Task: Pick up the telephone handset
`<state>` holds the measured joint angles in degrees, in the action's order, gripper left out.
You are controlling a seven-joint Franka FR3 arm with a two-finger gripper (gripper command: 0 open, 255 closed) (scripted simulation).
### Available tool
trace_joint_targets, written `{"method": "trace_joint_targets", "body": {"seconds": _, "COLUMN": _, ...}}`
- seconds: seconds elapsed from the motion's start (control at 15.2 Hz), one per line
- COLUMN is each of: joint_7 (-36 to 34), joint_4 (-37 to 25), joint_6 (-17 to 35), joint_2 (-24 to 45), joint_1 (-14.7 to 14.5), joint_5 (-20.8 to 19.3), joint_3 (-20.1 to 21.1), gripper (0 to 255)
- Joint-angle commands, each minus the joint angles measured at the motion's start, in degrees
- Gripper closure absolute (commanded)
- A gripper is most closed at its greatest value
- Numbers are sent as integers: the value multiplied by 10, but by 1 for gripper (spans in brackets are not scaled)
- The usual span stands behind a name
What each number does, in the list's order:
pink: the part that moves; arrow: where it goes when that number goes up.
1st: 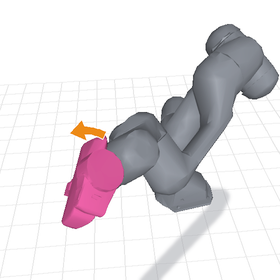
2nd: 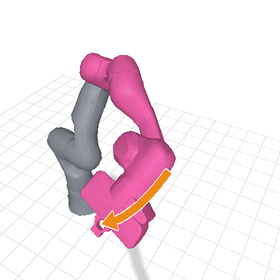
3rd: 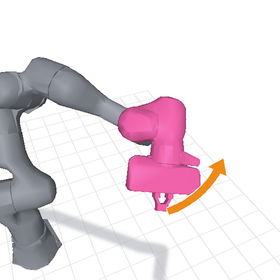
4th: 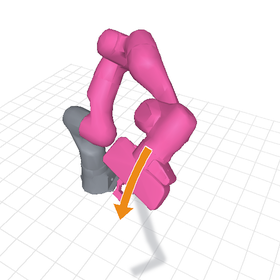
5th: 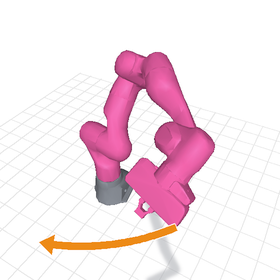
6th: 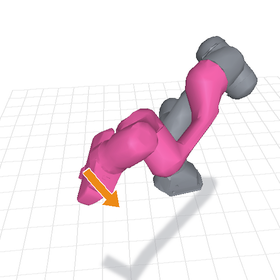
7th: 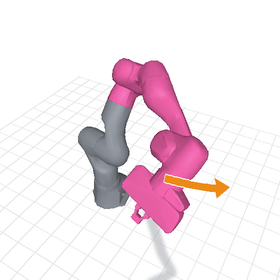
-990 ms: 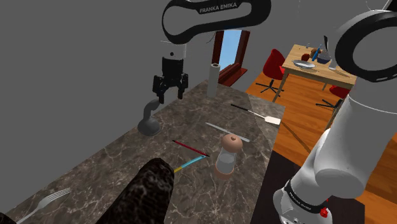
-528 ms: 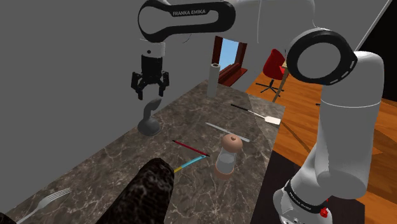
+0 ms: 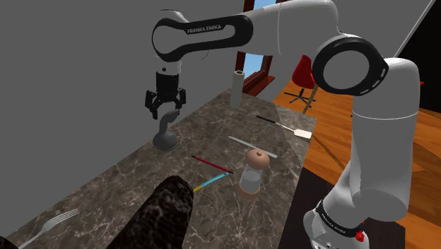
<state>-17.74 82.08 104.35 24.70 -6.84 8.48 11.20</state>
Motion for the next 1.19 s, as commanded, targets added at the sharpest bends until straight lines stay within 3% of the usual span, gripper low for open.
{"method": "trace_joint_targets", "body": {"seconds": 0.0, "joint_7": 0, "joint_4": 3, "joint_6": 4, "joint_2": 0, "joint_1": 0, "joint_5": 0, "joint_3": 0, "gripper": 0}}
{"method": "trace_joint_targets", "body": {"seconds": 0.07, "joint_7": 1, "joint_4": 3, "joint_6": 4, "joint_2": 1, "joint_1": 0, "joint_5": 0, "joint_3": 0, "gripper": 255}}
{"method": "trace_joint_targets", "body": {"seconds": 0.66, "joint_7": 0, "joint_4": 3, "joint_6": 4, "joint_2": 0, "joint_1": 0, "joint_5": 0, "joint_3": 0, "gripper": 255}}
{"method": "trace_joint_targets", "body": {"seconds": 1.12, "joint_7": -9, "joint_4": -46, "joint_6": -47, "joint_2": -3, "joint_1": -1, "joint_5": -1, "joint_3": 1, "gripper": 255}}
